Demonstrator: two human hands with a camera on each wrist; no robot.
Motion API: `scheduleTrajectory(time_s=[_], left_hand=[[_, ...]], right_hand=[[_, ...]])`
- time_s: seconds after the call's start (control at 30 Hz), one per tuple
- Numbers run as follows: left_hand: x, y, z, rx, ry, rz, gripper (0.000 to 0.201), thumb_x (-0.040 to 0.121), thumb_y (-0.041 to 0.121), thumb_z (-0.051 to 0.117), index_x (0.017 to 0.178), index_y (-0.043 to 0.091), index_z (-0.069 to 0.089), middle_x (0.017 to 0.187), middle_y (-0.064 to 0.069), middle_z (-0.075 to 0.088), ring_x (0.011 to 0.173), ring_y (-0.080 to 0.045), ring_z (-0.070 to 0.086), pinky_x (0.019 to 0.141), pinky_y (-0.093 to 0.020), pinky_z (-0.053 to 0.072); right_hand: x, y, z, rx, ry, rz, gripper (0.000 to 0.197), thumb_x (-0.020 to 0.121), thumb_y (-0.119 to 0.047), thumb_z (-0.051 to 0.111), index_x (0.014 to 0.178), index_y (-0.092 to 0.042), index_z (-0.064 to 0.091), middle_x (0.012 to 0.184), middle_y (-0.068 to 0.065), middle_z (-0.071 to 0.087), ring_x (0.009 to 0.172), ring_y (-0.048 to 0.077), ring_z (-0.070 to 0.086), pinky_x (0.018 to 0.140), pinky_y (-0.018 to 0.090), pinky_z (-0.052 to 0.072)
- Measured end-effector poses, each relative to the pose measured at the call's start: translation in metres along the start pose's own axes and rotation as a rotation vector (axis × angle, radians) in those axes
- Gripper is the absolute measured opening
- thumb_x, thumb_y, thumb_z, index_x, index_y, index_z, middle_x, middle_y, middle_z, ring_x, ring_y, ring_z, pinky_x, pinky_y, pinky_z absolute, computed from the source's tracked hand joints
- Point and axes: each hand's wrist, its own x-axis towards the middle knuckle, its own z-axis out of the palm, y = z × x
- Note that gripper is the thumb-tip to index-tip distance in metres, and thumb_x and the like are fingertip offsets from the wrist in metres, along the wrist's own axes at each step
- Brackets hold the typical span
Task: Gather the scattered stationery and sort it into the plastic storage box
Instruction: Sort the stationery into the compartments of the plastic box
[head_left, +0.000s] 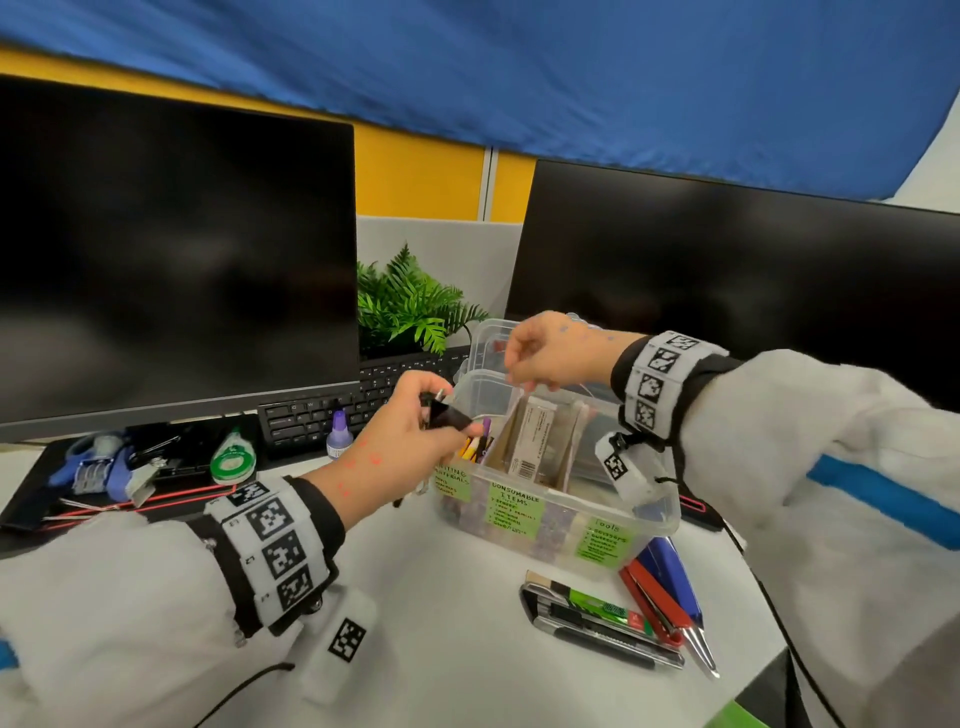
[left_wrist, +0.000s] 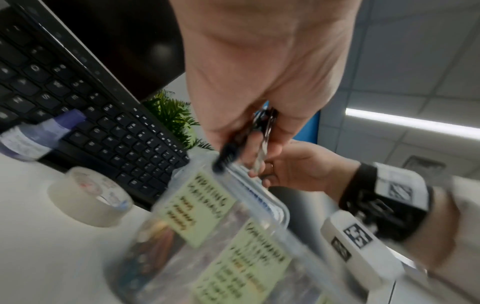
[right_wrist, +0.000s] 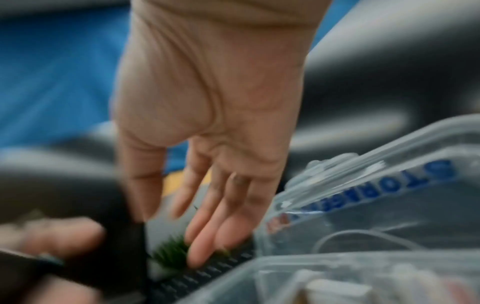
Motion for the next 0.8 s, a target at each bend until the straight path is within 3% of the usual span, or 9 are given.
scheduleTrajectory(time_s=[0.1,0.17,0.27,0.33,0.4,0.5,0.57,0.67,0.8], left_hand=[[0.001,0.013,0.003,-0.182,-0.012,-0.050,0.059,0.090,0.010,0.073,0.134,0.026,0.038,0.088,-0.007,0.068,0.062,-0.005,0.061,0.052,-0.024,0.045],[0.000,0.022,0.009,-0.316,-0.064,-0.039,0.069,0.090,0.008,0.073,0.144,0.023,0.032,0.091,-0.003,0.069,0.066,-0.007,0.065,0.050,-0.024,0.045],[-0.003,0.029,0.019,-0.258,-0.090,0.013,0.082,0.093,0.008,0.068,0.155,0.024,0.017,0.110,0.003,0.067,0.062,-0.006,0.068,0.052,-0.023,0.053],[-0.004,0.031,0.027,-0.235,-0.089,0.034,0.083,0.095,0.008,0.065,0.158,0.022,0.013,0.108,0.009,0.068,0.067,-0.005,0.072,0.058,-0.022,0.057],[-0.006,0.032,0.034,-0.289,-0.141,0.004,0.075,0.097,0.007,0.062,0.155,0.023,0.019,0.107,0.000,0.073,0.075,-0.013,0.076,0.060,-0.025,0.060],[-0.009,0.032,0.041,-0.279,-0.230,-0.048,0.044,0.102,0.006,0.054,0.142,0.019,0.042,0.123,-0.011,0.070,0.096,-0.023,0.076,0.075,-0.033,0.064],[-0.009,0.032,0.046,-0.243,-0.283,-0.097,0.025,0.106,0.014,0.048,0.130,0.015,0.054,0.123,-0.010,0.071,0.097,-0.022,0.075,0.073,-0.032,0.063],[-0.012,0.030,0.052,-0.059,-0.236,-0.112,0.029,0.106,0.036,0.045,0.105,0.015,0.065,0.096,-0.005,0.079,0.054,-0.008,0.066,0.043,-0.018,0.045],[-0.005,0.023,0.056,0.065,-0.050,-0.105,0.058,0.098,0.063,0.043,0.061,0.020,0.058,0.050,0.005,0.057,0.041,-0.009,0.043,0.042,-0.018,0.034]], right_hand=[[-0.030,-0.027,-0.004,0.468,-0.268,-0.093,0.025,0.090,-0.012,0.068,0.114,-0.015,0.065,0.106,0.016,0.068,0.095,0.023,0.070,0.076,0.037,0.056],[-0.047,-0.039,0.004,0.509,-0.353,-0.133,0.028,0.091,-0.020,0.071,0.117,-0.015,0.062,0.100,0.017,0.067,0.089,0.023,0.069,0.072,0.036,0.055],[-0.067,-0.047,0.019,0.478,-0.236,-0.129,0.029,0.089,-0.024,0.074,0.110,-0.007,0.061,0.099,0.025,0.069,0.075,0.025,0.068,0.069,0.035,0.054],[-0.077,-0.045,0.021,0.502,-0.155,-0.100,0.020,0.089,-0.023,0.074,0.100,-0.009,0.065,0.097,0.025,0.071,0.074,0.027,0.068,0.071,0.037,0.059],[-0.086,-0.038,0.018,0.451,-0.074,-0.063,0.022,0.089,-0.026,0.074,0.097,-0.007,0.067,0.092,0.022,0.073,0.077,0.027,0.070,0.076,0.041,0.060],[-0.095,-0.024,0.016,0.405,0.056,0.007,0.028,0.089,-0.025,0.073,0.106,-0.003,0.068,0.095,0.017,0.076,0.085,0.027,0.075,0.080,0.043,0.062],[-0.101,-0.015,0.014,0.509,0.170,0.054,0.026,0.090,-0.021,0.072,0.108,-0.002,0.067,0.093,0.015,0.075,0.081,0.026,0.074,0.077,0.042,0.063],[-0.112,-0.002,0.007,0.856,0.212,0.112,0.026,0.094,-0.016,0.067,0.115,0.000,0.062,0.080,0.011,0.064,0.069,0.020,0.066,0.069,0.036,0.060],[-0.120,0.003,0.013,1.128,0.188,0.167,0.018,0.092,-0.015,0.069,0.107,-0.007,0.063,0.073,0.004,0.053,0.064,0.016,0.056,0.063,0.031,0.055]])
